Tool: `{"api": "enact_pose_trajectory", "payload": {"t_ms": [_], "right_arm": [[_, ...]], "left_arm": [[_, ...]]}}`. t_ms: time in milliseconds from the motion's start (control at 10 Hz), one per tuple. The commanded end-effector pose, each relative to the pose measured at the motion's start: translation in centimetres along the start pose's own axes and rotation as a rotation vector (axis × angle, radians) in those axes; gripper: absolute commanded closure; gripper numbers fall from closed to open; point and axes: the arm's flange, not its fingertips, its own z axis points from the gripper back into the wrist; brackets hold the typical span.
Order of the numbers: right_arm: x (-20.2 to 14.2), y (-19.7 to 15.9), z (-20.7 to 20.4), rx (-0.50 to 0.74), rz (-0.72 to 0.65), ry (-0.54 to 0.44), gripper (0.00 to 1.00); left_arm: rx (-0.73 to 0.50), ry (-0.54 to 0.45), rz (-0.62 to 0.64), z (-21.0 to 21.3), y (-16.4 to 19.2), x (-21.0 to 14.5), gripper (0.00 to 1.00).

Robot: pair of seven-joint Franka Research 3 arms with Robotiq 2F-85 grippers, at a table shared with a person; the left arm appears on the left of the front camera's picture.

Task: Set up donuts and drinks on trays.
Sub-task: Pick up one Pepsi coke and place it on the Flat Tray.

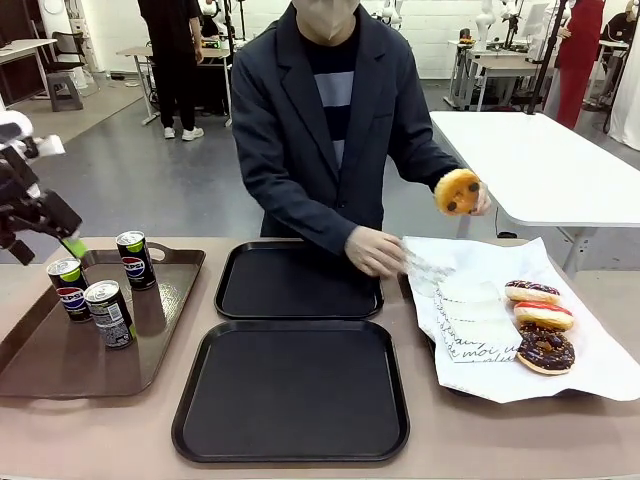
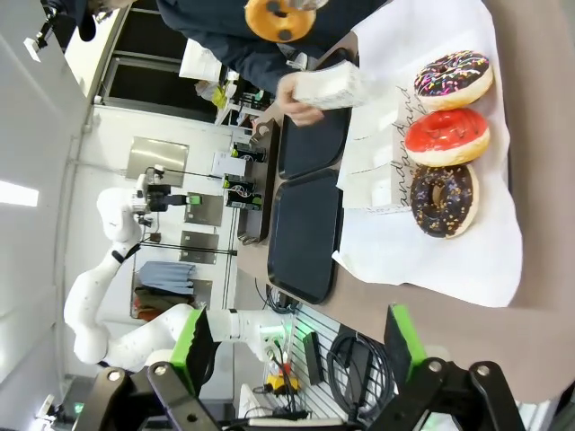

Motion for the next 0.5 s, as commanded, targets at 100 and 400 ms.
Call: {"api": "enact_pose_trajectory", "payload": {"t_ms": [100,400], "right_arm": [[0.1,-0.1,0.1,0.018,0.017,-0.009,0.00],[0.1,-0.1,0.1,0.018,0.017,-0.009,0.00]], "left_arm": [[0.122,-0.005,0.008,-3.2,-2.1,-1.0,0.00],[0.209,-0.039,0.006,-6.2,-3.5,-1.0,0.00]]}}
